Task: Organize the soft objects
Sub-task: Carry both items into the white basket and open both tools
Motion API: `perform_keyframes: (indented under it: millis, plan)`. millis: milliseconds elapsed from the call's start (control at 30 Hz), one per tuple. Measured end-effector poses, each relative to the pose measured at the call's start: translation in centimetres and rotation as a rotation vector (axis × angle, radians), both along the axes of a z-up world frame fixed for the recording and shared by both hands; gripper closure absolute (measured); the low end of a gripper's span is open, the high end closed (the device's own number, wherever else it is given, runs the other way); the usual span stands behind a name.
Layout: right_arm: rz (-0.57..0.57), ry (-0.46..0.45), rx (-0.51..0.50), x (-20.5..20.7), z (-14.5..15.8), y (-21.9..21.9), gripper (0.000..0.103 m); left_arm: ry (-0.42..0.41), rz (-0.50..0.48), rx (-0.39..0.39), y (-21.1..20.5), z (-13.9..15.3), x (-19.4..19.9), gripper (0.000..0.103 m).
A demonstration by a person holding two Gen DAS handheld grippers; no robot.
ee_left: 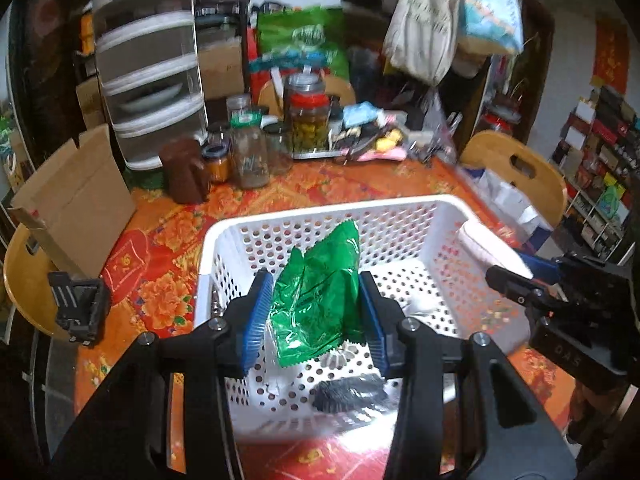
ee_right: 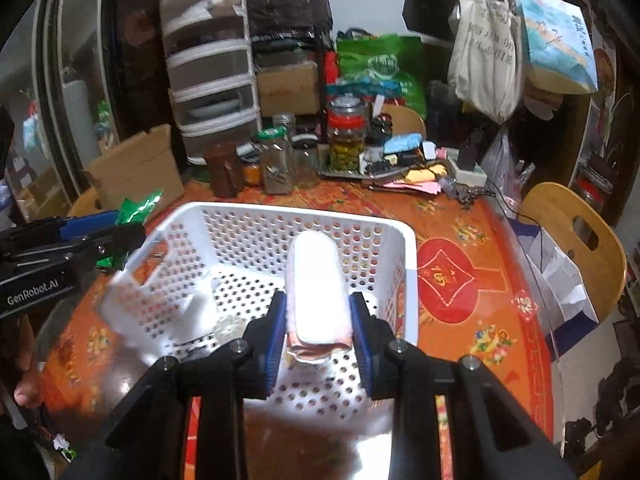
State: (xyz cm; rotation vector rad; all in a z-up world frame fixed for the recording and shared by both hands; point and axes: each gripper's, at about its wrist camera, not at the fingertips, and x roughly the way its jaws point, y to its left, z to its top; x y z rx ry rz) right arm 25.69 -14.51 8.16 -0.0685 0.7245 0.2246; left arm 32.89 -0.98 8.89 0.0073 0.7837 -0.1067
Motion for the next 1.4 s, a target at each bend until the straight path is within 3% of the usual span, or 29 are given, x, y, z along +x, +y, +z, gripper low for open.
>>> perform_keyframes:
  millis: [233,467,733,933,1033,1167,1400]
  plan:
    - [-0.016,0.099,-0.060,4.6,-3.4,1.0,0.073,0.172,0.017,0.028,-0.7,-5.8,5.6,0.062]
    - [-0.018,0.167,-0.099,6.5,-6.3,1.9,0.073,0.278,0.003,0.034,-1.1,-9.5,7.4,0.061]
    - [-0.001,0.210,-0.161,6.9,-7.7,3.5,0.073,0.288,-0.003,0.040,-1.2,-10.0,7.3,0.051]
    - [0.007,0.209,-0.162,6.7,-7.8,3.6,0.072,0.267,0.007,0.011,-0.8,-9.5,7.0,0.029]
    - [0.016,0.189,-0.139,6.1,-7.2,3.4,0.059,0.254,0.008,-0.002,-0.7,-9.2,6.7,0.026]
    - [0.020,0.160,-0.126,5.1,-6.2,3.3,0.027,0.221,0.002,-0.026,-0.4,-8.5,5.9,0.025]
    - [0.004,0.094,-0.100,2.3,-4.7,1.9,0.014,0.100,-0.012,0.007,-0.4,-5.6,2.2,0.014]
